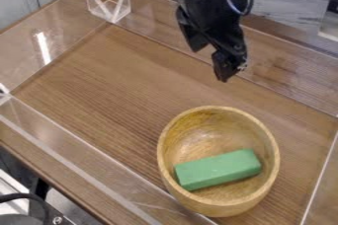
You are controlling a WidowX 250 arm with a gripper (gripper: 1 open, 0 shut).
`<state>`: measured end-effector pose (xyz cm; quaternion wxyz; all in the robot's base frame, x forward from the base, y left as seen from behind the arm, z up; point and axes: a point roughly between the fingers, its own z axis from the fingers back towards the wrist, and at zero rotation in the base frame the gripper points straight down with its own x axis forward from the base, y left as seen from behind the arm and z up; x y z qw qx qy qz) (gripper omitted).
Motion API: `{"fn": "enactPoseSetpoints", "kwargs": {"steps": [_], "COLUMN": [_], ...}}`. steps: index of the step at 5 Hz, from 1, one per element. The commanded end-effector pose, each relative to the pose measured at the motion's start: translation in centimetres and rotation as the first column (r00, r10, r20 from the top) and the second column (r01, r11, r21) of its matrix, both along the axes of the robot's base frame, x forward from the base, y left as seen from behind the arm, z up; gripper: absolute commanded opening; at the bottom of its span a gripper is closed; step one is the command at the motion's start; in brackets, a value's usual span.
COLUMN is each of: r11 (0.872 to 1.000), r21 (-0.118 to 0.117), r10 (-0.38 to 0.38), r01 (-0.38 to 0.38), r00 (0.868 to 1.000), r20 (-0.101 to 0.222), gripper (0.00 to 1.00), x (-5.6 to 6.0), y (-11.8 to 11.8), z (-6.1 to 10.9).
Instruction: Put the green block in the brown bowl
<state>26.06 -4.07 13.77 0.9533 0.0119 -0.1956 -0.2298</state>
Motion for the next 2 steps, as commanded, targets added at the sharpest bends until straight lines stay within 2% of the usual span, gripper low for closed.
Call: {"fn": "enactPoseSetpoints", "kwargs": {"steps": [1, 2], "r11": [1.000, 1.000], "r21": [-0.013, -0.022], "r10": [0.006, 0.001], "r01": [-0.006, 0.000], "r00": [0.999, 0.999], "r20": [0.045, 0.046], "gripper": [1.00, 1.00], "x": [0.0, 0.4], "y": [-0.3, 0.5], "z": [1.2, 0.1]}}
